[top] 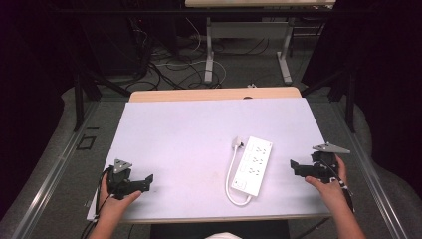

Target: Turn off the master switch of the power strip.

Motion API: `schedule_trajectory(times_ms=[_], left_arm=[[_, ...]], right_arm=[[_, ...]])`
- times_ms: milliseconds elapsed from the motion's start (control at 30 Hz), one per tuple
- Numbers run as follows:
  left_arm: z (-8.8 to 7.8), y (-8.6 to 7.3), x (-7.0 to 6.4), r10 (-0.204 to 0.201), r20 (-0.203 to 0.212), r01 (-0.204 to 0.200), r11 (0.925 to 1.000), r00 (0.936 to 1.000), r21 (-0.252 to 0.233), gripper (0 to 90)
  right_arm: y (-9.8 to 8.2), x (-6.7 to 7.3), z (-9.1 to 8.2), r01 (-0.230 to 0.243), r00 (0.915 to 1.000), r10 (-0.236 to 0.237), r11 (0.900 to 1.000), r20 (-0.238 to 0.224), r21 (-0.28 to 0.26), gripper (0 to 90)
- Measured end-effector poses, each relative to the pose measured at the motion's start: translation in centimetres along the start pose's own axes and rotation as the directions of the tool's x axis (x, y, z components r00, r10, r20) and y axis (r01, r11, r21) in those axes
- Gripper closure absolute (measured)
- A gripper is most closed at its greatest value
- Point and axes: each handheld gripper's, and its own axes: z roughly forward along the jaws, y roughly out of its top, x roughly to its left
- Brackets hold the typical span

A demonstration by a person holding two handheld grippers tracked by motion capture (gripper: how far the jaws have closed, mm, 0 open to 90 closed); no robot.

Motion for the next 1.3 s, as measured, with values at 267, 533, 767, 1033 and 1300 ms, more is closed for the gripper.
schedule_trajectory(times_ms=[267,533,767,1033,1300], left_arm=[[0.0,0.0,0.0,0.000,0.001,0.000,1.0000,1.0000,0.001,0.6],[0.0,0.0,0.0,0.000,0.002,0.000,1.0000,1.0000,0.002,0.6],[0.1,0.0,0.0,-0.002,0.003,0.002,1.0000,1.0000,0.000,0.6],[0.0,0.0,0.2,0.005,0.003,-0.005,1.0000,1.0000,0.007,0.6],[-0.1,0.0,0.2,0.006,0.002,-0.006,1.0000,1.0000,0.007,0.6]], right_arm=[[-1.1,-0.6,0.4,-0.006,1.0000,0.006,1.000,0.005,-0.010,0.0],[-1.9,-1.1,0.8,-0.020,0.9997,0.021,1.000,0.015,-0.013,0.0],[-2.5,-1.3,1.2,-0.009,0.9998,0.010,1.000,0.020,-0.020,0.0],[-3.3,-1.5,1.7,-0.019,0.9997,0.019,1.000,0.017,-0.006,0.0],[-3.7,-1.5,1.9,-0.030,0.9993,0.030,1.000,0.021,0.003,0.0]])
